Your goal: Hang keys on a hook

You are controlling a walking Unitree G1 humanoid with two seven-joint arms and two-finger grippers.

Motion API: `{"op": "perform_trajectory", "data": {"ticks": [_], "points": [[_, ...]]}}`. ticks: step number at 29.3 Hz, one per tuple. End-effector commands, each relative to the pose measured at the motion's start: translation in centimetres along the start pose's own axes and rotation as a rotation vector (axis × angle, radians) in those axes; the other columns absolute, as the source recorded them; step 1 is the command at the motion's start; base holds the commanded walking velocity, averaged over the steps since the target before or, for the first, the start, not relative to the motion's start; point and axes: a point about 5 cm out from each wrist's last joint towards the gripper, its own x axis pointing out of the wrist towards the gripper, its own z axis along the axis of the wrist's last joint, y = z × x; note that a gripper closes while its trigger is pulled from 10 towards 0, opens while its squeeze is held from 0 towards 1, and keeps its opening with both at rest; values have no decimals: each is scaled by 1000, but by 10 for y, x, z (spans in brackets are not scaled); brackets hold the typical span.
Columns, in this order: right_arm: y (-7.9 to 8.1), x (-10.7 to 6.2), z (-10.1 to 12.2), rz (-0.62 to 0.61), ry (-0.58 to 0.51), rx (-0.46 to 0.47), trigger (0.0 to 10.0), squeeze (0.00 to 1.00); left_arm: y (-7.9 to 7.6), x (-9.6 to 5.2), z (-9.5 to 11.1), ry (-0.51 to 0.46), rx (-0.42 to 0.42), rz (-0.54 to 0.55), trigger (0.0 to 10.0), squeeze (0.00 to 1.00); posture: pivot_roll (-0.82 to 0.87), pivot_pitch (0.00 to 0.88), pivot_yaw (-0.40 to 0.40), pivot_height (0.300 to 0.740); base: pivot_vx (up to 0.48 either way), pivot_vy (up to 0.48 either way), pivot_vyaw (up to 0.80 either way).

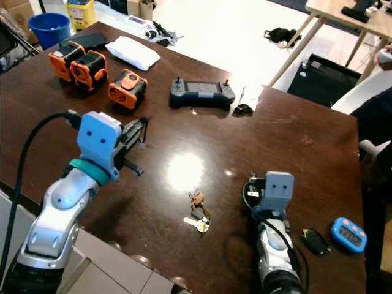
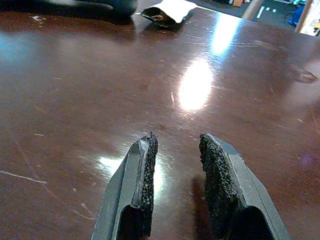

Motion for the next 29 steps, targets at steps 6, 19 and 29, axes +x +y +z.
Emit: {"op": "perform_trajectory", "data": {"ticks": [6,19,29], "points": [[18,-12,-22,57,112,61,10000,0,4,-7,-13,64,17,48,10000,0,-72,117,-17,740,0,0,0],[28,-4,-11,86,58,89,10000,0,-7,-14,-22,95,33,25,10000,0,-69,108,-21,740,-19,0,0],[28,-2,-8,82,49,95,10000,0,-9,-15,-23,99,42,26,10000,0,-64,111,-22,740,-281,0,0]]}}
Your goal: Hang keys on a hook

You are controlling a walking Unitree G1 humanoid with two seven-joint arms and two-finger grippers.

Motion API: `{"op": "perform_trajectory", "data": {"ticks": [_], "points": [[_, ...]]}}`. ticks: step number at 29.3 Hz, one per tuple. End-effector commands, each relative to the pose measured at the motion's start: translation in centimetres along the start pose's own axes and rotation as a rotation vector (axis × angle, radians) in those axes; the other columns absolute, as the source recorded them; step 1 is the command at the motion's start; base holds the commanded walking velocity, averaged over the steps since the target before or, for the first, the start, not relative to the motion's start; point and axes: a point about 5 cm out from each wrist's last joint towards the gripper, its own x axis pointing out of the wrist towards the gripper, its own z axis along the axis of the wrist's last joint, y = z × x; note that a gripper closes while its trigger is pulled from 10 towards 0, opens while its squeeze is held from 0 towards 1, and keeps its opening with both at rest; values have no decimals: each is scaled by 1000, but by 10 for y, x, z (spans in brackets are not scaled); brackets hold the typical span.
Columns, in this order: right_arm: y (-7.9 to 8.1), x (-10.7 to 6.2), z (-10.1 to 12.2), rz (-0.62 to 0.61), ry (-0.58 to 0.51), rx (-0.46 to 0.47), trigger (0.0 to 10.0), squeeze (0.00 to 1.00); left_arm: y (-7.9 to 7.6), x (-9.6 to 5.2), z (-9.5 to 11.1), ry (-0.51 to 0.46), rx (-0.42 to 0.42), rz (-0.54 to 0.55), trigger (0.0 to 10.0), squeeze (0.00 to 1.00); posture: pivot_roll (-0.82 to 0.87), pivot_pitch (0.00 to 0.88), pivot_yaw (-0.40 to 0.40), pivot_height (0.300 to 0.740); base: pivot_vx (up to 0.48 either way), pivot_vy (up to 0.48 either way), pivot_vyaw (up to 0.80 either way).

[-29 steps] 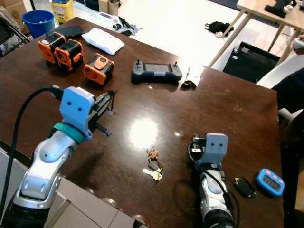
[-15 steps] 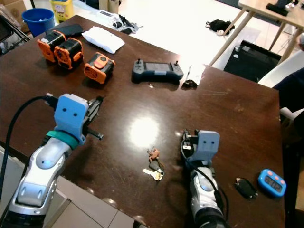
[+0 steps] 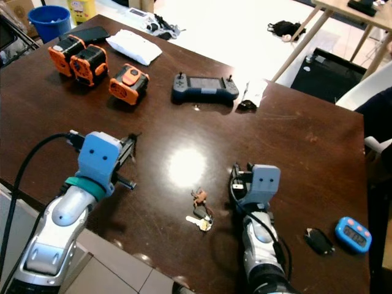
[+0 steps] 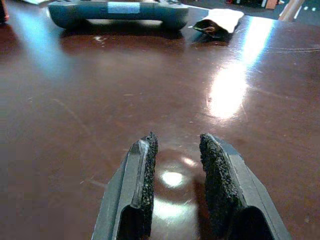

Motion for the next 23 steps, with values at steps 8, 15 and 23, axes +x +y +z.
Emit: {"op": "perform_trajectory", "data": {"ticks": [8,15,23], "points": [[-8,-12,-8,-48,27,23,10000,0,-4,-3,-2,8,18,-3,10000,0,-59,115,-27,740,-285,0,0],[-19,-14,2,-91,-32,33,10000,0,-6,-2,-1,2,15,-14,10000,0,-78,116,-25,740,-286,0,0],[-14,-10,2,-74,-18,24,10000,0,-7,0,0,-5,12,-14,10000,0,-70,112,-30,740,-285,0,0]]}}
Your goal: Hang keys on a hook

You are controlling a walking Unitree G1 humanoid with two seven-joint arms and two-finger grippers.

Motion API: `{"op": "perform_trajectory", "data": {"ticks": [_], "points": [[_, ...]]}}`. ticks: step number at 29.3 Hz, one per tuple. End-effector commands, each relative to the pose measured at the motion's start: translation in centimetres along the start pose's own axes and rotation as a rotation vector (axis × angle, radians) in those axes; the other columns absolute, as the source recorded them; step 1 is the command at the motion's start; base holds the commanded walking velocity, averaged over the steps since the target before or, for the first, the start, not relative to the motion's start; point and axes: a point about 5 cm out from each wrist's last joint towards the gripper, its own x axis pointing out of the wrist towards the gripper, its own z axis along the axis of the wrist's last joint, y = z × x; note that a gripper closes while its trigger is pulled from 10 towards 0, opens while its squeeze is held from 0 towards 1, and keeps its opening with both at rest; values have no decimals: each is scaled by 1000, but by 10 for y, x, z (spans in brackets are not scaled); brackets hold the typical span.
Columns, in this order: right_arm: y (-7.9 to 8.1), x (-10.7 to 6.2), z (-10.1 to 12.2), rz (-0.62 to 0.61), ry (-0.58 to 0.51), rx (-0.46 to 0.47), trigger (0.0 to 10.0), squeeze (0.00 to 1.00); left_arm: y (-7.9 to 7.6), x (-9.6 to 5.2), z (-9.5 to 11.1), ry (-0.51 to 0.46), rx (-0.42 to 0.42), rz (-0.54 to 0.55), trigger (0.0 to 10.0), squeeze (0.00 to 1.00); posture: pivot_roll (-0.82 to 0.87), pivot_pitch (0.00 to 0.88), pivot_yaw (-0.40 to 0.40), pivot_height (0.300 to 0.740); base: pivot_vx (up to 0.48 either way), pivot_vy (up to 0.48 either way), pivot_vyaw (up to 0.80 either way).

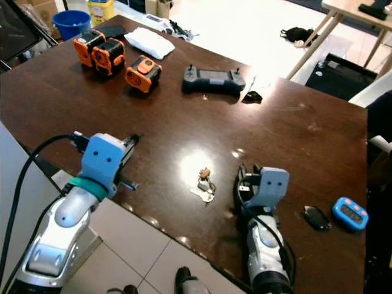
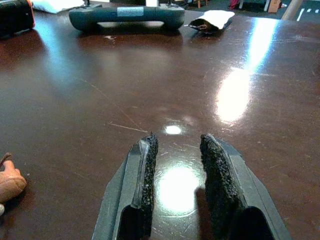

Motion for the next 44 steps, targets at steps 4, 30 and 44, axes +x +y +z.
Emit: {"op": "perform_trajectory", "data": {"ticks": [4,30,44], "points": [[-1,-2,-4,-3,29,-1,10000,0,-3,-1,-3,9,-7,-3,10000,0,-64,112,-31,740,-298,0,0],[9,0,-4,39,41,-18,10000,0,-1,0,-3,9,0,5,10000,0,-59,109,-30,740,-429,0,0],[28,13,13,131,-23,-86,10000,0,-2,3,1,-10,2,-1,10000,0,-53,89,-25,740,-179,0,57]]}}
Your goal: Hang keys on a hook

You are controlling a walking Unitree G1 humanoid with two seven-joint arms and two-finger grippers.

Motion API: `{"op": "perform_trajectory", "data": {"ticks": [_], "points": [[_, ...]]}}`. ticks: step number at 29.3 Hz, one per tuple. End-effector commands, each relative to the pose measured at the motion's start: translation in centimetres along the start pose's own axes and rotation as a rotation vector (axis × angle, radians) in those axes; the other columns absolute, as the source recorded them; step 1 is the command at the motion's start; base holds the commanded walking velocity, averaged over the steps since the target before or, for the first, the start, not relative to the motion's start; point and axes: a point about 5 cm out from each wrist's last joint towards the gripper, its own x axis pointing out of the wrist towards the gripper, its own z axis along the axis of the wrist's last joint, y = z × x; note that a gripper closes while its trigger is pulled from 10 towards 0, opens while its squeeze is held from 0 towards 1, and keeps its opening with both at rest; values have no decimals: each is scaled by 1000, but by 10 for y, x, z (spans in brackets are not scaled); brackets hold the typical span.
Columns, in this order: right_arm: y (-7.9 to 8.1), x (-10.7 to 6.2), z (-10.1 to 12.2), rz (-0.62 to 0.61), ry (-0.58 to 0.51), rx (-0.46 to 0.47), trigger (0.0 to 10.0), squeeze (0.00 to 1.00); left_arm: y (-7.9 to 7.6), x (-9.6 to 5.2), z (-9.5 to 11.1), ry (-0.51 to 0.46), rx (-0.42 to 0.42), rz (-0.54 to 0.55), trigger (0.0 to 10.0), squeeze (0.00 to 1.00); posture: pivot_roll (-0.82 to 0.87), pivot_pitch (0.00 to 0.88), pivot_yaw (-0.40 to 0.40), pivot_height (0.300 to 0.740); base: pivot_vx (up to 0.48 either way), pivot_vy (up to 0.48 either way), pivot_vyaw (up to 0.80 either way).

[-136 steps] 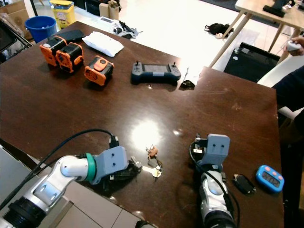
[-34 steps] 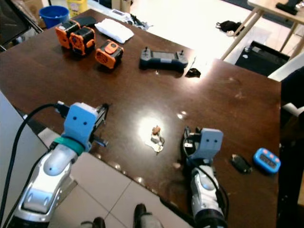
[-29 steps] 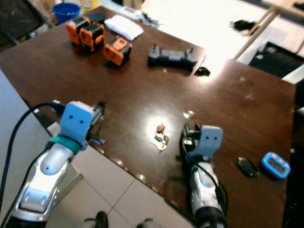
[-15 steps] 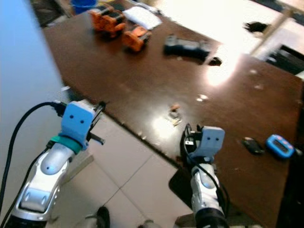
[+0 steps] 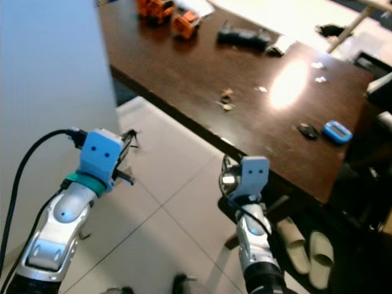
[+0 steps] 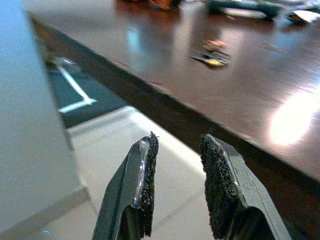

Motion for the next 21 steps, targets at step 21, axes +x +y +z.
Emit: {"op": "perform_trajectory", "data": {"ticks": [21], "points": [[3,-2,-3,23,12,-11,10000,0,-4,5,7,-22,-10,-11,10000,0,-51,83,-22,740,0,0,796]]}}
